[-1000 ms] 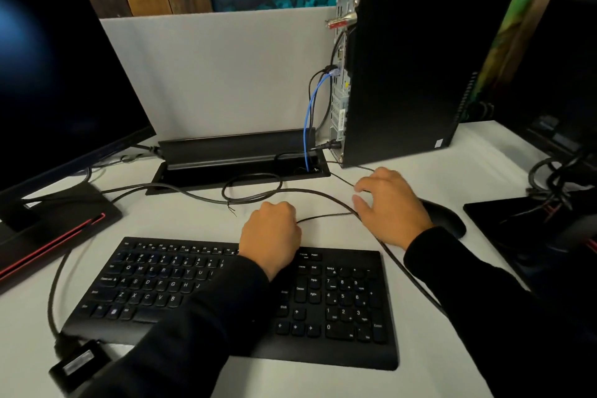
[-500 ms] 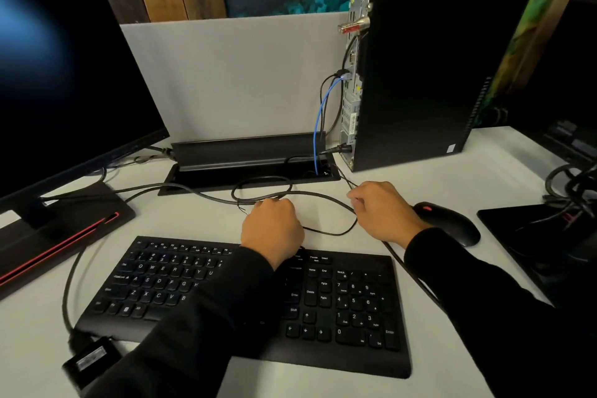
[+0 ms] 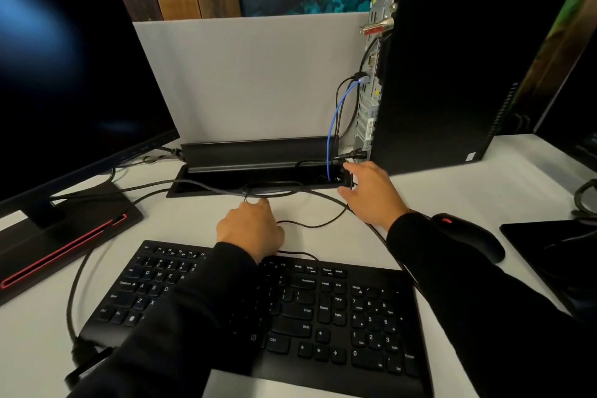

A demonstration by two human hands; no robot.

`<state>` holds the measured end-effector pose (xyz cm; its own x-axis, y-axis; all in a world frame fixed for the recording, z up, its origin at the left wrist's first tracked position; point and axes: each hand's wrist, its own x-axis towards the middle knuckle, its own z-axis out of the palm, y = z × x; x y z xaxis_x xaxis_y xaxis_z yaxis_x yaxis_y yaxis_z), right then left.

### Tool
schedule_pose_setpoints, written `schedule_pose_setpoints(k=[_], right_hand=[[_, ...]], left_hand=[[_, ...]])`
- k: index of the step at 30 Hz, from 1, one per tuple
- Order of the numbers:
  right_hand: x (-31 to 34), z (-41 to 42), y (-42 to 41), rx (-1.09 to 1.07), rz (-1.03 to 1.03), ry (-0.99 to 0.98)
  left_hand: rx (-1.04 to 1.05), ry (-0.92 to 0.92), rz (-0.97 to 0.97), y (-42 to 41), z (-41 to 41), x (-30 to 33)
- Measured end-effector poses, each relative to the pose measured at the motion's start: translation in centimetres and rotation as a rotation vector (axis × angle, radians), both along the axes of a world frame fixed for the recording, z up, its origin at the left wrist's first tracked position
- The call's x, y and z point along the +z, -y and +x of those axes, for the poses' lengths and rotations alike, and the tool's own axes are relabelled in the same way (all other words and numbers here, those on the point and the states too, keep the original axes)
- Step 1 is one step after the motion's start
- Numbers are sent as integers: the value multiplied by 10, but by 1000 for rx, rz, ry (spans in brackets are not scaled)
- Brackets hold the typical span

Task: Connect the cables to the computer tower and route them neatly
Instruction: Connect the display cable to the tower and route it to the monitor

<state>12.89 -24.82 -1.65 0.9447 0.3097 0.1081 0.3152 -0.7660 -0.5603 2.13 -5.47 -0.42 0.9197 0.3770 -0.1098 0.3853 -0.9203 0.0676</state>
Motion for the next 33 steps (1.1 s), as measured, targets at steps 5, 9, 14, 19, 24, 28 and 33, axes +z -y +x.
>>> schedule_pose_setpoints(k=[5,9,14,19,24,28,33], right_hand=[[0,11,-7,49,-75,23],[-2,17,-5,97,27,-108],[3,19,-7,15,-53,-54],[1,25,-5,17,-260,62],[-2,28,-6,47,-181,-20],[-6,27,-12,70,-109,-22],[0,25,-3,62,-1,-36]], left_hand=[[-240,61,3,23,6,3],[-509,37,-116,26,22,-2],[-491,91,53,21,35,-4],[-156,148,100,-4,30,-10],[-154,94,129,-21,25,-12],[-177,39,76,-20,25,-9],[-439,138,-134,-20,26,-4]])
